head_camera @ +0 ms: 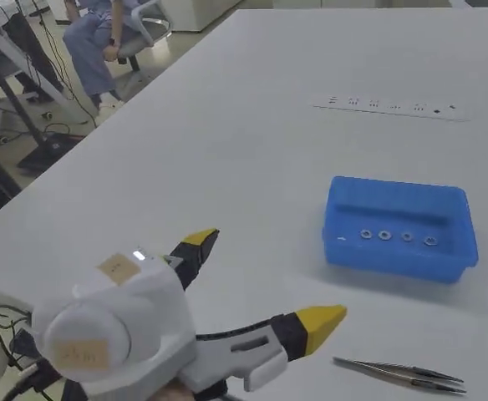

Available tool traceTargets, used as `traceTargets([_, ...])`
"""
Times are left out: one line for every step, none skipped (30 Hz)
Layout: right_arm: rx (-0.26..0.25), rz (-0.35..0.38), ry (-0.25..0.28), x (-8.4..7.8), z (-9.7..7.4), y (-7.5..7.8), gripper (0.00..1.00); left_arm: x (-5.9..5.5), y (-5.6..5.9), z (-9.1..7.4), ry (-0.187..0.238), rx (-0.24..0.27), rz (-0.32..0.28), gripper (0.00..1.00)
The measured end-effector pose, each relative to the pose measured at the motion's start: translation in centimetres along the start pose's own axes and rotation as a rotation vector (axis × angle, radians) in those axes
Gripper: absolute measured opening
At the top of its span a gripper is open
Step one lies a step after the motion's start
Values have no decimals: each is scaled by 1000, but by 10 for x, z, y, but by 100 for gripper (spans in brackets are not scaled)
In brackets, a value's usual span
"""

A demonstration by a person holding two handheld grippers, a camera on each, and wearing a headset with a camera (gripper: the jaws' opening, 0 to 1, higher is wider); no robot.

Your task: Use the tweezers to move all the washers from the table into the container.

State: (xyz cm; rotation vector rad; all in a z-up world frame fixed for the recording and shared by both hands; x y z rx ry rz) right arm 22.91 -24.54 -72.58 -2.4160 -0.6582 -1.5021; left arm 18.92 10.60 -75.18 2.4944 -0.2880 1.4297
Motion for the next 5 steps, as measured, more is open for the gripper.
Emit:
traceTargets([-1,1,-2,-1,0,0,93,-1,-1,0,0,0,-5,99])
traceTargets([-4,3,-6,-1,-1,1,93,-1,-1,0,-7,0,-6,99])
traceTargets([-7,3,-7,-2,-1,2,93,-3,0,1,-19,-1,0,99])
traceTargets([-13,0,-3,-1,-3,2,93,-6,1,3,-41,-4,11,99])
traceTargets([-15,-1,3,0,-4,2,93,-8,3,4,-59,-7,21,99])
Point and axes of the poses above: the centre of the closed fingertips' face, and the gripper's own axes: z roughly forward along the fingers, y roughly to its right, x roughly out of its top, the point moved 4 cm from there along -z, roughly backward along the fingers, and after that the axes turned 14 degrees about -y, right-handed, at the moved point
